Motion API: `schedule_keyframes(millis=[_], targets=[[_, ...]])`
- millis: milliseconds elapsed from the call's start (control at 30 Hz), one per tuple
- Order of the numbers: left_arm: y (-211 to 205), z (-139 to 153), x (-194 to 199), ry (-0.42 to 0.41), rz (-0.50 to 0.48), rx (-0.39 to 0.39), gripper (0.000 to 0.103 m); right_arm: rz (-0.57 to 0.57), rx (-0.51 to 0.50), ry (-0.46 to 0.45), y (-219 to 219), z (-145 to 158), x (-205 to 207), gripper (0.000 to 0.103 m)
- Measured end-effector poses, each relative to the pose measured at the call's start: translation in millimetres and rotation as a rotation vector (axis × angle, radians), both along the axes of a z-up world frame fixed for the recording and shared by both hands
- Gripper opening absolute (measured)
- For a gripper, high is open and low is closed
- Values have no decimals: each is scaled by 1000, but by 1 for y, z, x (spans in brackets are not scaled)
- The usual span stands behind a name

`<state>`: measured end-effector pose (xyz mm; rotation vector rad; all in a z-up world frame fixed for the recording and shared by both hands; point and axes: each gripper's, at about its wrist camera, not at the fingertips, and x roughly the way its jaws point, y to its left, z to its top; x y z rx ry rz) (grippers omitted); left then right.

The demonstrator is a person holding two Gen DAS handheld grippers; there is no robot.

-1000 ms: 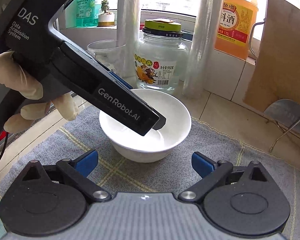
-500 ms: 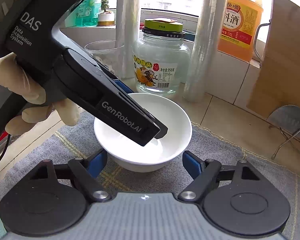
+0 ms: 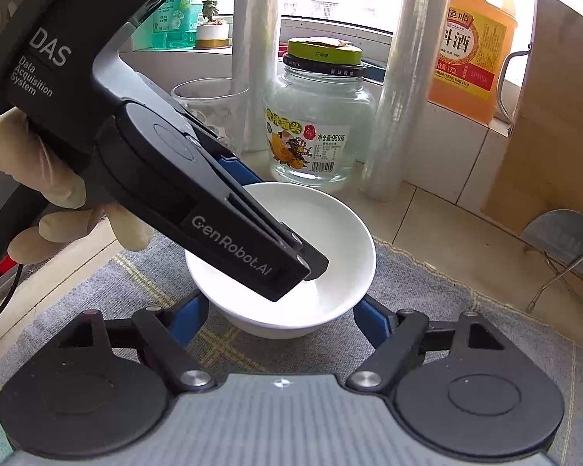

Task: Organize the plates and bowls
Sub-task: 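Lift the nested bowls with the left tool and carry them over a bowl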

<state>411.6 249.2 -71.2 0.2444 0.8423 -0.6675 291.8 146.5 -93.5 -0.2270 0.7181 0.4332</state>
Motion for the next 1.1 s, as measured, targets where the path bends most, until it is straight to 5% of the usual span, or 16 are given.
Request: schedule_keyframes(millis=[1100], targets=[[-44, 57, -116, -72, -39, -28, 67, 6, 38, 17, -49, 54, -99, 85]])
